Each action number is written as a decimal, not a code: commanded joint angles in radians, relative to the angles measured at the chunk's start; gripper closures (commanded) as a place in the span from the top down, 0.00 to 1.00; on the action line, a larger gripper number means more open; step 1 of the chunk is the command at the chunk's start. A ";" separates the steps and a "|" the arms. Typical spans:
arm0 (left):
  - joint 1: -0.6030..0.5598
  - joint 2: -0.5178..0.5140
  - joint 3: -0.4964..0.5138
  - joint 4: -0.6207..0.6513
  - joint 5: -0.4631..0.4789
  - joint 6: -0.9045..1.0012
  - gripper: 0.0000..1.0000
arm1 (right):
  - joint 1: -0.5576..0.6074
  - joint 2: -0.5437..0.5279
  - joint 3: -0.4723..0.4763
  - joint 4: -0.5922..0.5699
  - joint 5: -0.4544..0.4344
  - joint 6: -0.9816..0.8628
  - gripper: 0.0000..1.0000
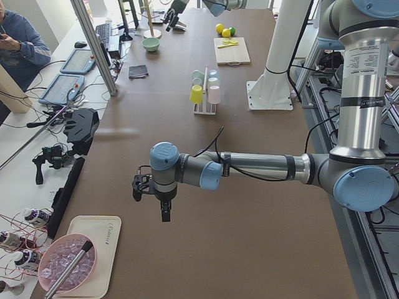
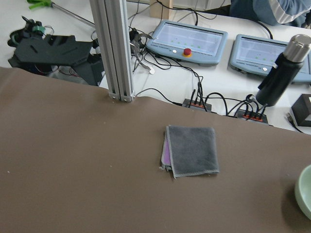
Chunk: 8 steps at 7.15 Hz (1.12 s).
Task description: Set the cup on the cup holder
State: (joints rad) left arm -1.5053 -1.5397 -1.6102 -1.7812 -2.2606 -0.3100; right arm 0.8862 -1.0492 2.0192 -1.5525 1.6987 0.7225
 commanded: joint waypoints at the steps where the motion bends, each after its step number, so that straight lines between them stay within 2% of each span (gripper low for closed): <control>1: -0.001 0.006 0.002 -0.004 -0.090 0.043 0.97 | 0.090 -0.122 0.070 -0.174 0.066 -0.188 1.00; 2: -0.001 0.007 0.004 0.000 -0.133 0.080 0.97 | 0.159 -0.181 0.069 -0.214 0.090 -0.287 1.00; 3: 0.000 0.033 -0.002 -0.003 -0.135 0.084 0.97 | 0.227 -0.233 0.029 -0.216 0.164 -0.405 1.00; 4: 0.000 0.039 -0.008 0.000 -0.137 0.085 0.97 | 0.268 -0.267 -0.014 -0.218 0.197 -0.498 1.00; 5: 0.000 0.073 -0.014 0.000 -0.139 0.085 0.98 | 0.298 -0.296 -0.043 -0.233 0.243 -0.529 1.00; 6: 0.002 0.090 -0.029 0.002 -0.155 0.085 0.97 | 0.368 -0.316 -0.106 -0.232 0.322 -0.585 1.00; 7: 0.007 0.090 -0.040 0.011 -0.160 0.085 0.98 | 0.472 -0.331 -0.205 -0.224 0.490 -0.616 1.00; 8: 0.013 0.090 -0.063 0.050 -0.160 0.085 0.97 | 0.553 -0.342 -0.308 -0.221 0.622 -0.623 1.00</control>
State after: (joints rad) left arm -1.4990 -1.4533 -1.6501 -1.7640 -2.4168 -0.2256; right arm 1.3317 -1.3734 1.8329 -1.7777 2.1516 0.1252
